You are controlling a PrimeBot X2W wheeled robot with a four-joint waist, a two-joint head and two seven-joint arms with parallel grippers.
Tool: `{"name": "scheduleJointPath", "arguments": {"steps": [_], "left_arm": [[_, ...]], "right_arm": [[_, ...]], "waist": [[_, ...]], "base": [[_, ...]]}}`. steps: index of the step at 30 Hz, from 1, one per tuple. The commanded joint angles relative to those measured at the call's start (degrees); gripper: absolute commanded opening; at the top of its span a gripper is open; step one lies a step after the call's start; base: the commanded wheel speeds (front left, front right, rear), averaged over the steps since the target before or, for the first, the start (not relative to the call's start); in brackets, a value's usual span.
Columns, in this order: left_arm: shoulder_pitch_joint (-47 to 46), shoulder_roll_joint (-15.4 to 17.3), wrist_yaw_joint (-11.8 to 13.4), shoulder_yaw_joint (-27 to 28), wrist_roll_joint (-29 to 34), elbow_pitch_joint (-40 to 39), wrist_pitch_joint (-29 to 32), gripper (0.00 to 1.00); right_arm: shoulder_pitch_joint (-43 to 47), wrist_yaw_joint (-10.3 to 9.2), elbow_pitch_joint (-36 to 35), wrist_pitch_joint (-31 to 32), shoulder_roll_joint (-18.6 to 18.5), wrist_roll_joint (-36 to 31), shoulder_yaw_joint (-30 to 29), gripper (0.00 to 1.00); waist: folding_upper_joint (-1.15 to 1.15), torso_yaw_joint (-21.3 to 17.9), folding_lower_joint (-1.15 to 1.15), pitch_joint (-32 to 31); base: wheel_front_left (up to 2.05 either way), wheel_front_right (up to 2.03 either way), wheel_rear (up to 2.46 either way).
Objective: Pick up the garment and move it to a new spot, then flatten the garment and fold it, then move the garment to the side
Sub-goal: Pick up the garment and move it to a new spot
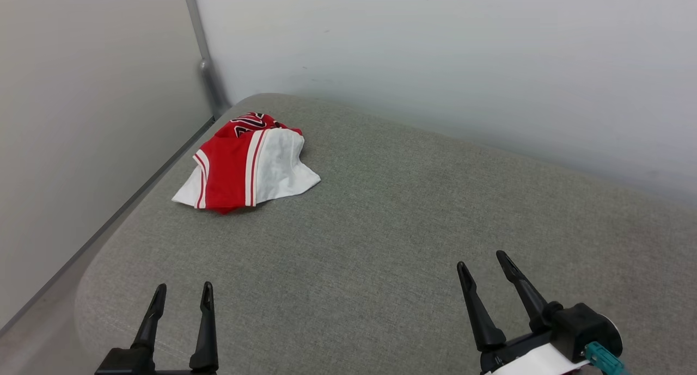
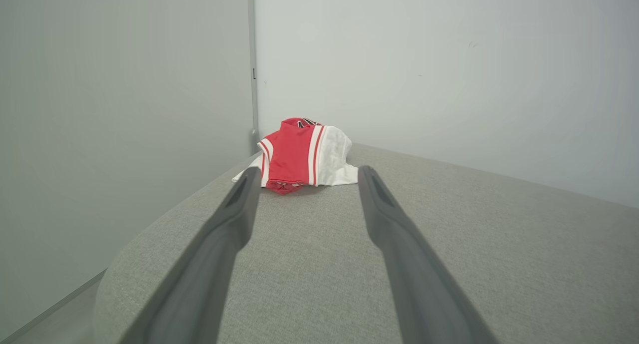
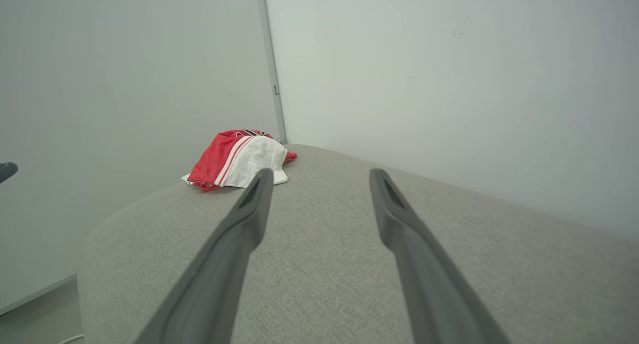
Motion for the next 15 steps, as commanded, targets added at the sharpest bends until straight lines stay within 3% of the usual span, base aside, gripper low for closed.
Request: {"name": "scheduleJointPath", "arguments": {"steps": [1,4,6,15], "left_arm": [[0.42,-0.06,-0.31,0.22,0.03,-0.15,-0.14,1.00],[0.29,-0.06,-0.48,0.29,-0.90,-0.15,-0.14,1.00],[0.90,-0.07,-0.74,-0.18,-4.65,2.16,-0.14,1.00],[-2.12,-0.07,-1.50,0.47,-7.06,4.28,-0.14,1.00]], "right_arm": [[0.81,-0.02,-0.25,-0.14,0.07,0.28,0.08,1.00],[0.98,-0.02,-0.31,-0.14,0.07,-0.08,0.28,1.00],[0.93,-0.02,-0.03,-0.14,0.07,0.79,0.00,1.00],[-1.50,-0.02,-1.11,-0.14,0.07,-1.02,-0.37,1.00]], "waist": [[0.00,-0.08,0.00,0.09],[0.00,-0.29,0.00,0.57],[0.00,-0.57,0.00,0.97],[0.00,-2.95,0.00,5.13]], "base": [[0.00,0.00,0.00],[0.00,0.00,0.00],[0.00,0.00,0.00],[0.00,0.00,0.00]]}}
